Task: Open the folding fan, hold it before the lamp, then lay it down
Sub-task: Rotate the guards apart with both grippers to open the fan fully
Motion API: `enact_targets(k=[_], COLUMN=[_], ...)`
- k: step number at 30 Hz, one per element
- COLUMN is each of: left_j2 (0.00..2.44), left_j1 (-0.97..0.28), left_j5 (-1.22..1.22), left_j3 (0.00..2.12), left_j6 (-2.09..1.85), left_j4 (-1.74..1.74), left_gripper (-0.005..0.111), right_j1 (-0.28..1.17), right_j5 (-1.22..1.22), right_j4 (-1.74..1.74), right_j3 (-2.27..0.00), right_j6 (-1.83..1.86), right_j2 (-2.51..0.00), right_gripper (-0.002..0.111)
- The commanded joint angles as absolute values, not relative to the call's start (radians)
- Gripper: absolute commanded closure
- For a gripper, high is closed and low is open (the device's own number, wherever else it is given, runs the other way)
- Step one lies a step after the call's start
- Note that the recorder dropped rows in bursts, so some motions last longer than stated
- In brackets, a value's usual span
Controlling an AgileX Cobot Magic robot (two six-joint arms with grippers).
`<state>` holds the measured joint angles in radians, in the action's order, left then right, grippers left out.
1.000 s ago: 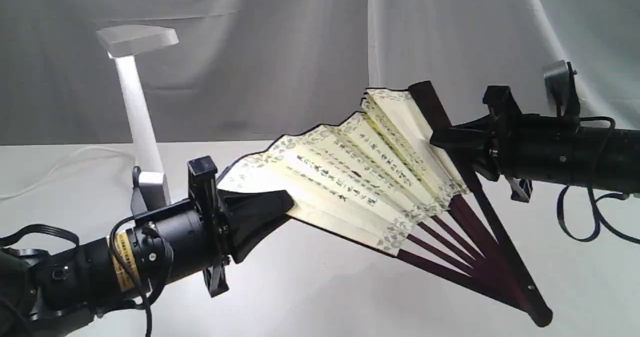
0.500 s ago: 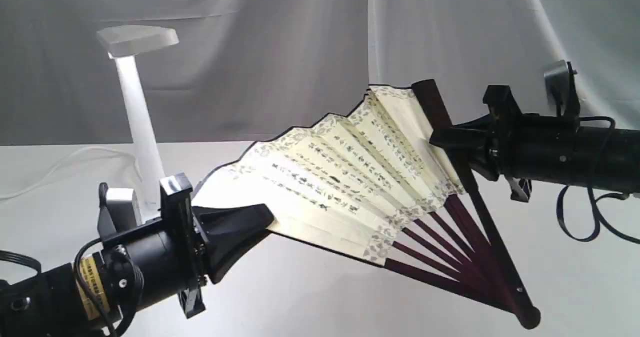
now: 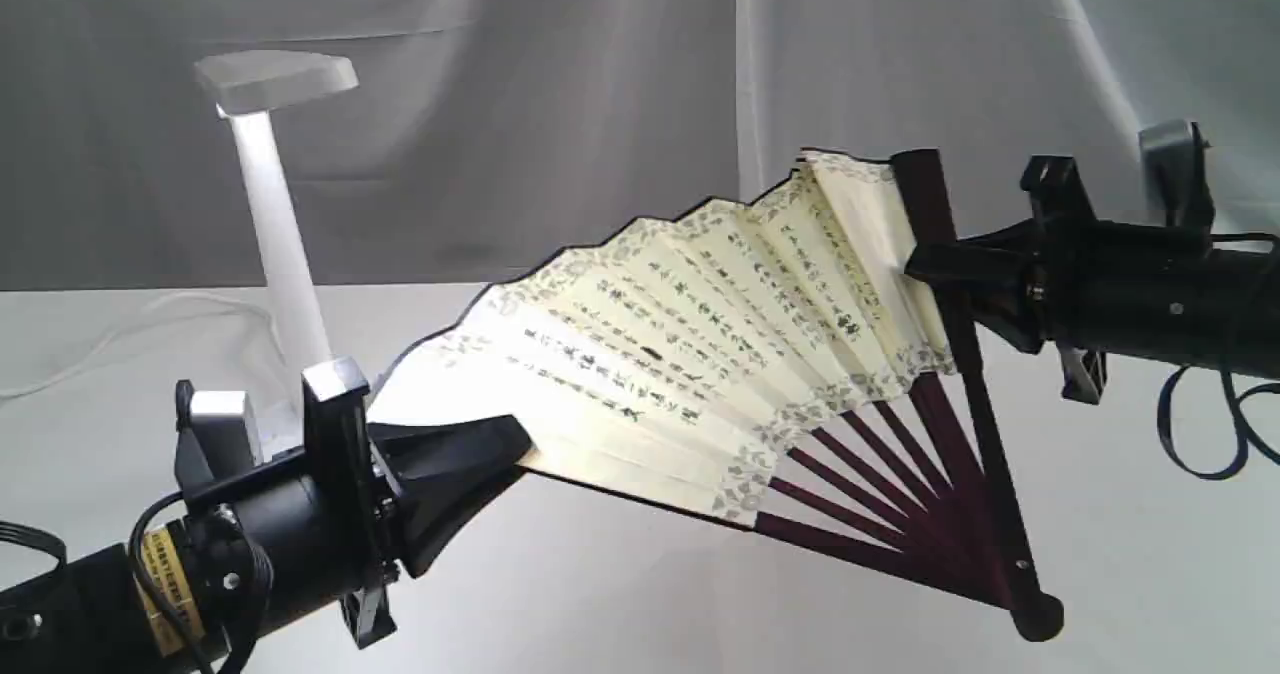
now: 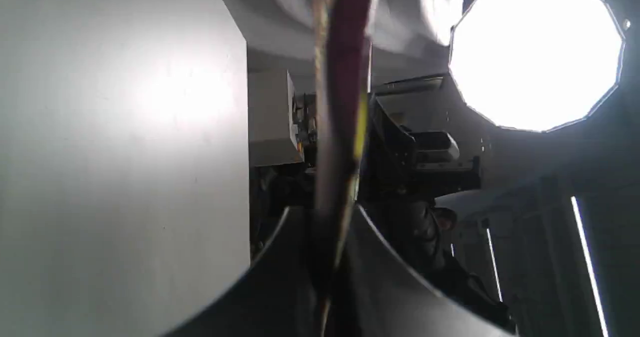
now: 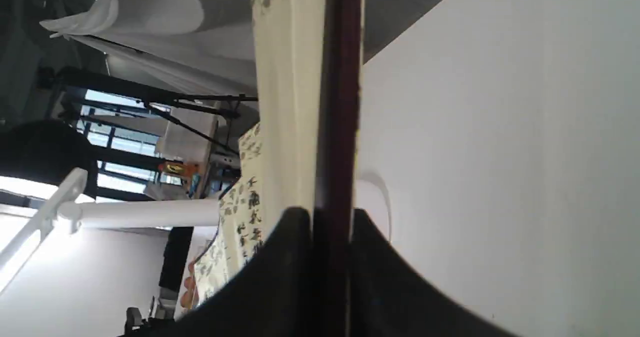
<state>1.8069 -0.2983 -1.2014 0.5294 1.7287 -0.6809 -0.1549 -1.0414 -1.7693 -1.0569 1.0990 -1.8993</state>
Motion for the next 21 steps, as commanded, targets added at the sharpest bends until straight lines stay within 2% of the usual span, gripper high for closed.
enact_targets(k=[1, 11, 21], left_j2=[1.792, 1.792, 1.695], left_j1=[-0.295, -0.295, -0.295], left_j5=[-1.221, -1.221, -1.221], left_j3=[0.524, 0.519, 0.398], left_j6=[1.719, 1.719, 1.662], left_j4=[-0.61, -0.578, -0.5], left_gripper=[0.107, 0.107, 0.107], right_j1=[-0.188, -0.189, -0.189], right_j5=[-1.089, -1.114, -1.098], right_j4=[-1.744, -1.744, -1.744], right_j3=[-1.061, -1.061, -1.061], right_j6=[1.124, 1.118, 1.118], right_j2=[-1.891, -1.891, -1.891], right_gripper=[0.108, 0.108, 0.108])
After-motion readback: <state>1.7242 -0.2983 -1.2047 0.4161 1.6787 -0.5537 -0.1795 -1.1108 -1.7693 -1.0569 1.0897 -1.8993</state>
